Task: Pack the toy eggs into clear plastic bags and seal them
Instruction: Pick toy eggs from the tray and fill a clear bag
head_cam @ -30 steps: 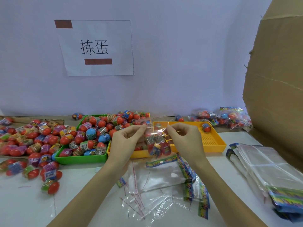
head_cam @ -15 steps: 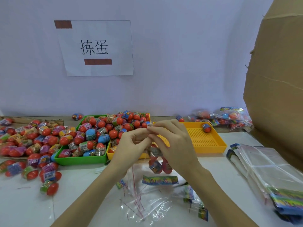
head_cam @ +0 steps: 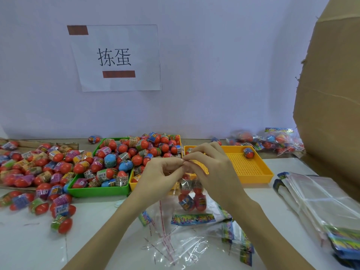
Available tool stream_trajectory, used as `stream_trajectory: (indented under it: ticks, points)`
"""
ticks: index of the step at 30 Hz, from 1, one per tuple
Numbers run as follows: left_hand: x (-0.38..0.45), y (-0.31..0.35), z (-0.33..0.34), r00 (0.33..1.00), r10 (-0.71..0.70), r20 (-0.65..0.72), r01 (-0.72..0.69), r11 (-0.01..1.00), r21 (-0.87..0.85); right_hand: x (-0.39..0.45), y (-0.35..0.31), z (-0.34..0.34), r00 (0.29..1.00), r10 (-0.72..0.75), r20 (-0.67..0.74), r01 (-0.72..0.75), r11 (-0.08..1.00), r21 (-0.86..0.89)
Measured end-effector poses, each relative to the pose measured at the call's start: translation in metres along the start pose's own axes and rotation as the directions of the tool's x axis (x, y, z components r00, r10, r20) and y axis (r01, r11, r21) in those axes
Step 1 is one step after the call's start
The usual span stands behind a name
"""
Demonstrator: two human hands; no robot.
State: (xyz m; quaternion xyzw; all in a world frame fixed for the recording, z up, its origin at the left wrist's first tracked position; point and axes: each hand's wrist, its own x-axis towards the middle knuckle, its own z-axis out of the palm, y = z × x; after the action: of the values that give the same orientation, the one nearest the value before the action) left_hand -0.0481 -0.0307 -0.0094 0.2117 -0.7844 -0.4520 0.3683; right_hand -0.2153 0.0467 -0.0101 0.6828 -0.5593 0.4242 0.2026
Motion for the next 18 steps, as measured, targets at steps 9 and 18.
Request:
stream_trajectory:
  ticks: [9, 18]
  points:
    - [0.0, -0.001, -0.001, 1.0, -0.008, 0.007, 0.008, 1.0, 0.009, 0.0, 0.003, 0.0, 1.0, -0.024, 0.0, 0.024, 1.0, -0.019]
    - [0.001, 0.0, -0.001, 0.993, -0.117, 0.024, 0.118, 0.992, -0.04, -0.002, -0.012, 0.008, 0.98, 0.156, -0.123, -0.159, 0.987, -0.011]
